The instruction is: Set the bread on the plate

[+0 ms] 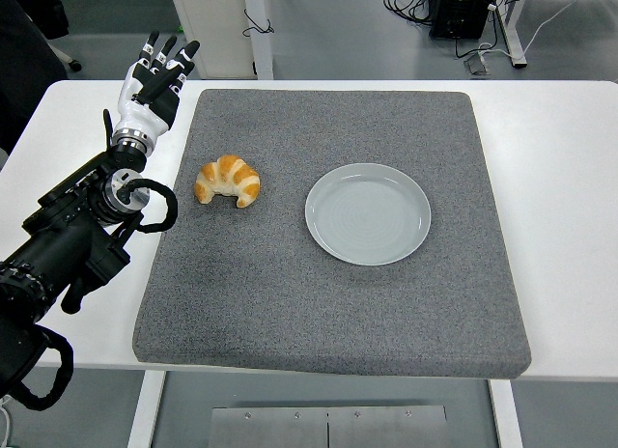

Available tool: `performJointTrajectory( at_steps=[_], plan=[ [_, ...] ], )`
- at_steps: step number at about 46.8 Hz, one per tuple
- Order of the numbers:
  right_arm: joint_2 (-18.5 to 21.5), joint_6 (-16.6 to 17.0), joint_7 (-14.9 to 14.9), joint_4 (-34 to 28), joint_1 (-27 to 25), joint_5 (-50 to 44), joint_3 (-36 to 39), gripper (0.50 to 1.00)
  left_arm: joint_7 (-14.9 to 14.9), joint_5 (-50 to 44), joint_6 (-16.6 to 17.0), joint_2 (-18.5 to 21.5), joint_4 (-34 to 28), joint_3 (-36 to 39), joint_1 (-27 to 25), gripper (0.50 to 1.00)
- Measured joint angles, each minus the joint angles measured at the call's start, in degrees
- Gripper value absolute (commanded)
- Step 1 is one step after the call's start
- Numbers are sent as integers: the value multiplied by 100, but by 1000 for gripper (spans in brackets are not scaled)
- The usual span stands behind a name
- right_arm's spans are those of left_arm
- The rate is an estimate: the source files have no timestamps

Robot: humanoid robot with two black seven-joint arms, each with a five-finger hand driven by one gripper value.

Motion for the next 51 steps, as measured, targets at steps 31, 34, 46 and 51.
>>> performJointTrajectory(
  at_steps=[31,34,46,51],
  plan=[
    [0,0,0,0,0,0,0,1000,37,9,59,-21,-8,89,-31,971],
    [0,0,0,0,0,0,2,1000,49,9,61,-20,-8,91,-50,971],
    [0,-2,0,0,0,0,1,1000,70,9,101,-40,-8,108,-129,972],
    [0,-2,0,0,0,0,1,1000,70,17,92,-120,-8,120,-129,972]
  ],
)
